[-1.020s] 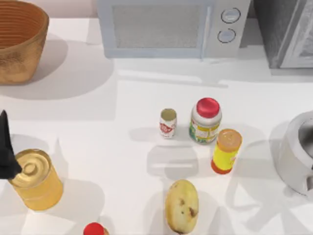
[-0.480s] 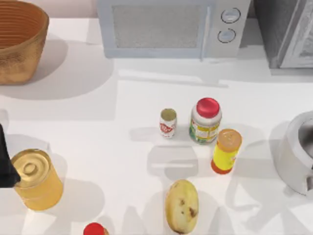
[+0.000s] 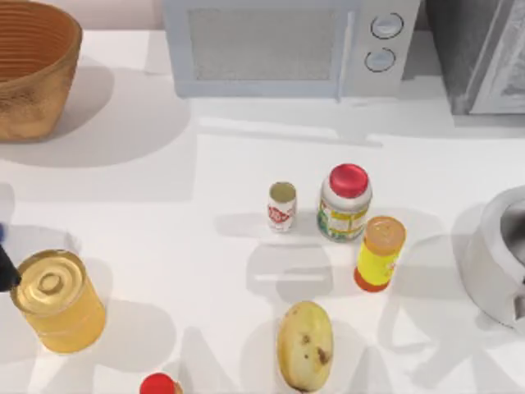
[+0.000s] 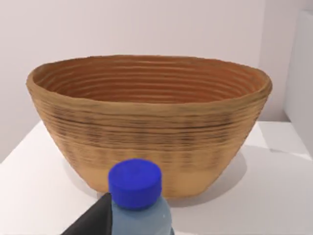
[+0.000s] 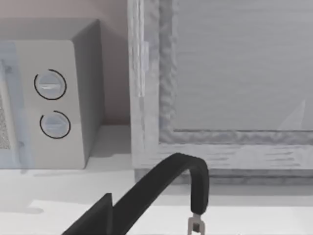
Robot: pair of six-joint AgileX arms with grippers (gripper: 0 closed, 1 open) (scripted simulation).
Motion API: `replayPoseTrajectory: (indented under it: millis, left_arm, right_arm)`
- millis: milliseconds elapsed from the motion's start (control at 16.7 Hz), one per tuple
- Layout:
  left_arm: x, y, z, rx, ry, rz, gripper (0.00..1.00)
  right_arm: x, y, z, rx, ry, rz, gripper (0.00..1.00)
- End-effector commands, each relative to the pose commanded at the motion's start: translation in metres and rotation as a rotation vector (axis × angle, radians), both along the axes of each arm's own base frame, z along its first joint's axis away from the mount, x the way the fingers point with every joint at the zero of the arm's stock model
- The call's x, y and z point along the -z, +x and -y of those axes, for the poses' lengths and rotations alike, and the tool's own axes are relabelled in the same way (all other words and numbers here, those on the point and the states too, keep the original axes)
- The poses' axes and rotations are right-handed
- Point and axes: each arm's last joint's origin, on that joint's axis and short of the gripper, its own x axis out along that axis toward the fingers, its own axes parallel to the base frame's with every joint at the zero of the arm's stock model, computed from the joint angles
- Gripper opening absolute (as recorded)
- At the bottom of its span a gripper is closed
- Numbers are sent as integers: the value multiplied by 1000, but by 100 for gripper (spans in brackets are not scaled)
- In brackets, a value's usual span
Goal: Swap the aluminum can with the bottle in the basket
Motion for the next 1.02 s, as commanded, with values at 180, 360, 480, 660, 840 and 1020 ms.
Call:
replayPoseTrajectory:
  millis: [180,360,480,660,840,1020]
  left_arm:
    - [2,13,-10,-34,-1,-20,100]
    - [7,29,-22,-56,-1,-44,100]
    - [14,39,-32,-62,-1,-61,100]
    - [28,52,-46,-59,-1,-86,100]
    - [48,61,-58,-41,-1,-112,100]
    - [68,65,-65,-9,-3,-135,100]
  right_arm:
    - [0,0,0,0,0,0,100]
    - [0,0,0,0,0,0,100]
    - [0,0,0,0,0,0,100]
    - [0,0,0,0,0,0,100]
    - [0,0,0,0,0,0,100]
    - [0,0,0,0,0,0,100]
